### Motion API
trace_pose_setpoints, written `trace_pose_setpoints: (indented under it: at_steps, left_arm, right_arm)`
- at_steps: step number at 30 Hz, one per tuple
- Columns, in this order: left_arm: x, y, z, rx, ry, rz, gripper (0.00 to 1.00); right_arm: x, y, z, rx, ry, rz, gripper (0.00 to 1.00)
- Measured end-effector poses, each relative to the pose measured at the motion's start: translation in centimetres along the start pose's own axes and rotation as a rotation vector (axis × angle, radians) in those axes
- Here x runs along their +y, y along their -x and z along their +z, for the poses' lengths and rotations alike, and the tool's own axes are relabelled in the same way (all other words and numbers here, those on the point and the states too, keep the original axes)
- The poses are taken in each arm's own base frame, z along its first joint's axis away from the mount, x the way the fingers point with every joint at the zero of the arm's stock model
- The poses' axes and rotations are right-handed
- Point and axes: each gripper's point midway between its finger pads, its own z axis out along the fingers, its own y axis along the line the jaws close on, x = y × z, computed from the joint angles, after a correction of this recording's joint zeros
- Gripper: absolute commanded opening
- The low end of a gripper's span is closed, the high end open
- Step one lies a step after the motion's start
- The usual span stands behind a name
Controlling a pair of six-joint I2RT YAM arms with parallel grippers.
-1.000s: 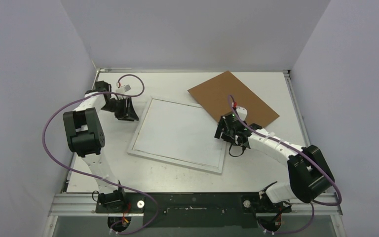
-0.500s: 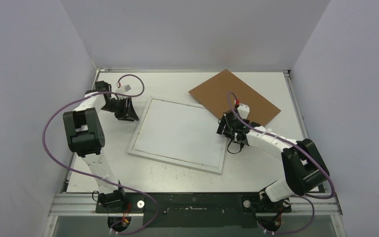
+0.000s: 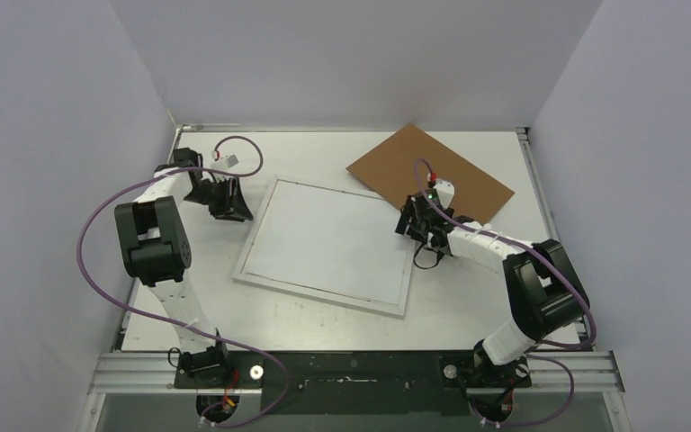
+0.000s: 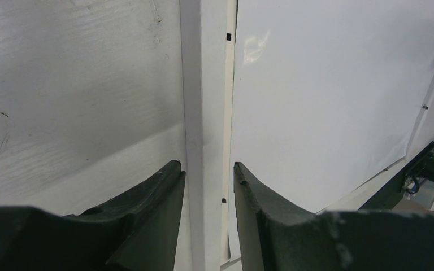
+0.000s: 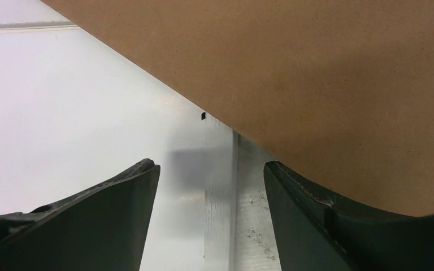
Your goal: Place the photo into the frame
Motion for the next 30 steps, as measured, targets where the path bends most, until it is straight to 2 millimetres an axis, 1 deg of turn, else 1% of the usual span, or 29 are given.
trace_pose_setpoints:
  at_steps: [4,8,13,21,25,30]
  left_arm:
    - [0.0,0.0,0.0,0.0,0.0,0.0,0.36]
    - [0.0,0.0,0.0,0.0,0.0,-0.001,0.35]
    - [0.0,0.0,0.0,0.0,0.0,-0.001,0.36]
    - [0.0,0.0,0.0,0.0,0.0,-0.001,0.35]
    - [0.0,0.0,0.0,0.0,0.0,-0.001,0.35]
    - [0.0,0.0,0.0,0.0,0.0,-0.002,0.35]
  right_arm:
    - [-0.2,0.1,0.6,0.005,-0.004,-0.003,0.69]
    - [-0.5,0.8,1.4,0.0,-0.012,0.0,0.69]
    - [0.1,1.4,1.6,-0.009,0.008,-0.004,0.68]
    - [1.0,1.2,1.4,-0.012,0.033,-0.02,0.59]
    - [0.9,1.3,1.4,-0.015,0.027,-0.02,0.53]
    - [0.8,1.3,1.4,-0.02,0.018,-0.02,0.5]
